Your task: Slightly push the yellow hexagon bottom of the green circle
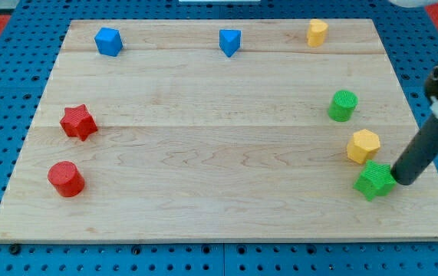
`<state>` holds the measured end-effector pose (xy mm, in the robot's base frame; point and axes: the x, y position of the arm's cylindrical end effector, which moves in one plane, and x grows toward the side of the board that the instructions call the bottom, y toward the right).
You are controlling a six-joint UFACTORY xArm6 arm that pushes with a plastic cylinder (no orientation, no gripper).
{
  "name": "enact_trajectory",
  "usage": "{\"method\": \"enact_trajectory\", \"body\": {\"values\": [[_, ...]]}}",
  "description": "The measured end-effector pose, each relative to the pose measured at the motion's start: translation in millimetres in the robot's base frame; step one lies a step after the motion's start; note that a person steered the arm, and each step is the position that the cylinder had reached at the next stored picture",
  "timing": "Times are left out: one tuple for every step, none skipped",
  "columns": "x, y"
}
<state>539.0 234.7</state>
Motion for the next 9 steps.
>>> {"method": "enact_trajectory", "body": {"values": [[-13.5,-8.7],[-26.5,-18.3],[-26.9,-0.3],[-33.2,-7.5],[-35.8,-34.8],[-38.8,-26.6],[-56.3,43.7],[-141.4,43.3],[-209.6,-27.0]]}}
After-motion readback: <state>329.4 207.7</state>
